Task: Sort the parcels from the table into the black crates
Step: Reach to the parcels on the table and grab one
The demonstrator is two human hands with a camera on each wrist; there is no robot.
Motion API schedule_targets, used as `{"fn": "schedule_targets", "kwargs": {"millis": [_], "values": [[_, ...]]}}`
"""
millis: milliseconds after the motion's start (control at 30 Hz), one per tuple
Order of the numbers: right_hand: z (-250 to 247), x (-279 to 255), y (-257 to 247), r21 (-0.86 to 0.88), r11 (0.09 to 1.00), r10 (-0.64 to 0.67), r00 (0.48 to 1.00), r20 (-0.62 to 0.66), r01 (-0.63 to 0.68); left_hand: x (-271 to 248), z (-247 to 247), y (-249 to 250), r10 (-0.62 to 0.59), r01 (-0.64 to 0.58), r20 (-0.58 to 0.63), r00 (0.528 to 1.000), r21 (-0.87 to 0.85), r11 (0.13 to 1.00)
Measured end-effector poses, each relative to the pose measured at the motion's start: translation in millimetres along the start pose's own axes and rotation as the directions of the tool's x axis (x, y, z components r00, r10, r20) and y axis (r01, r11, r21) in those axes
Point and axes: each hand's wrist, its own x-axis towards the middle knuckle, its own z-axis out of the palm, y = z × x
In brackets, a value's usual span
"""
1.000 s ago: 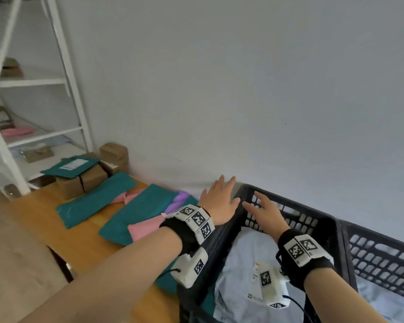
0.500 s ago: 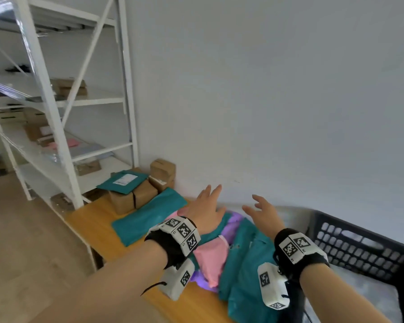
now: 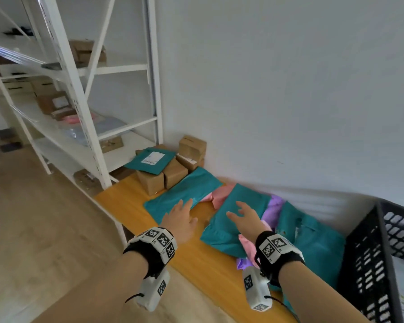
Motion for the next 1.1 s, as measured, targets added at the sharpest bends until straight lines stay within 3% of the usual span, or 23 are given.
{"fn": "schedule_targets", "kwargs": {"millis": [400,600,867,1100], "values": [[111.6,101.7,25.6,0.011,0.993,0.114,0.972,0.203,-0.118,94.6,40.8,-90.3,-0.195,0.185,0.191,0.962,0.069,0.98],[141.6,149.3,21.3,0.077,0.966,0.226,0.948,0.223,-0.248,132.1,45.0,-119.2,-0.144,0.149,0.167,0.975,-0.017,0.989],[183.0,181.4,19.6,0.08,0.913,0.364,0.888,0.282,-0.4,166.8,61.8,-163.9,-0.196,0.22,0.293,0.936,-0.05,0.974],[197.8,209.5,15.5,0.187,0.825,0.506,0.844,0.176,-0.534,218.2,54.6,-183.4,-0.089,0.142,0.407,0.909,-0.102,0.985]]}}
